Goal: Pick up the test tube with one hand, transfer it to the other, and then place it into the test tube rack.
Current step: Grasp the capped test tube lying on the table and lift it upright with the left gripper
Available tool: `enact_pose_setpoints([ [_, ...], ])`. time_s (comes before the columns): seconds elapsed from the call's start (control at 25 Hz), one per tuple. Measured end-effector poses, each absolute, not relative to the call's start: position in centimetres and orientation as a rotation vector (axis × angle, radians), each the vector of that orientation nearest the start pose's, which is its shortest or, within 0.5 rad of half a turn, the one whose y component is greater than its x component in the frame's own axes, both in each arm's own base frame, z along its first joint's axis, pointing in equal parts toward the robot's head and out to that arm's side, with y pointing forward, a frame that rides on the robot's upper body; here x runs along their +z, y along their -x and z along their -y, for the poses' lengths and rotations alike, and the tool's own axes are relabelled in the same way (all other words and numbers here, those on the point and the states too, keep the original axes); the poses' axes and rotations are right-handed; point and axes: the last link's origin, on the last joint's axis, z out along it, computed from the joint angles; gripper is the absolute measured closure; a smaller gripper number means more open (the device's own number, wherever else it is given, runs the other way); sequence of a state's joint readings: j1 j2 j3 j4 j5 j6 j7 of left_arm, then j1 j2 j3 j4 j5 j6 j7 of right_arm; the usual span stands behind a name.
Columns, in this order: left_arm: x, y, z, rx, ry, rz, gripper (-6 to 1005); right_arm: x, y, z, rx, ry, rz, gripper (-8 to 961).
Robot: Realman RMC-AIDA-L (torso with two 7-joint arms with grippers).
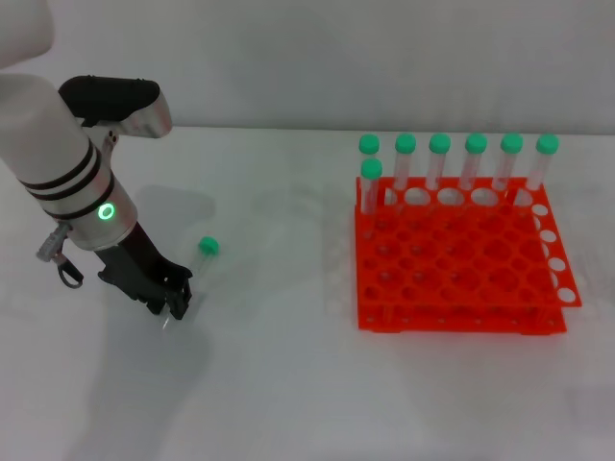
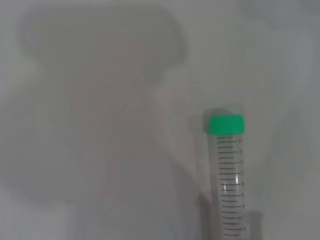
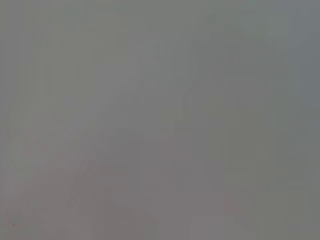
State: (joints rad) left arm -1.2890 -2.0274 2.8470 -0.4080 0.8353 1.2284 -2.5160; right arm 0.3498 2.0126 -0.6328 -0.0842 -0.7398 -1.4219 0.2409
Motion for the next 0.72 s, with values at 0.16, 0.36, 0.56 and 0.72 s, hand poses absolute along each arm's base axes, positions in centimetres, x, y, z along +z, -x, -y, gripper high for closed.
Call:
enact_pose_setpoints([
  [0.16, -0.3, 22.9, -42.4, 0.641, 2.177, 1.511, 775, 7.5, -37.1, -29.6, 0.681, 1.422, -0.338, 244],
  [0.36, -0.2, 23.0, -42.7, 0.637, 2.173, 1.483, 801, 7.5, -37.1, -29.6, 0.683, 1.422, -0.337, 244],
  [0.56, 0.8, 22.4, -43.8, 0.547, 2.196, 1.443, 813, 7.5, -37.0, -29.6, 0.695, 1.421, -0.335, 243],
  [0.72, 1.6, 20.8, -45.2, 0.339, 2.299, 1.347, 812, 7.5, -36.8, -29.5, 0.707, 1.422, -0.328, 243],
])
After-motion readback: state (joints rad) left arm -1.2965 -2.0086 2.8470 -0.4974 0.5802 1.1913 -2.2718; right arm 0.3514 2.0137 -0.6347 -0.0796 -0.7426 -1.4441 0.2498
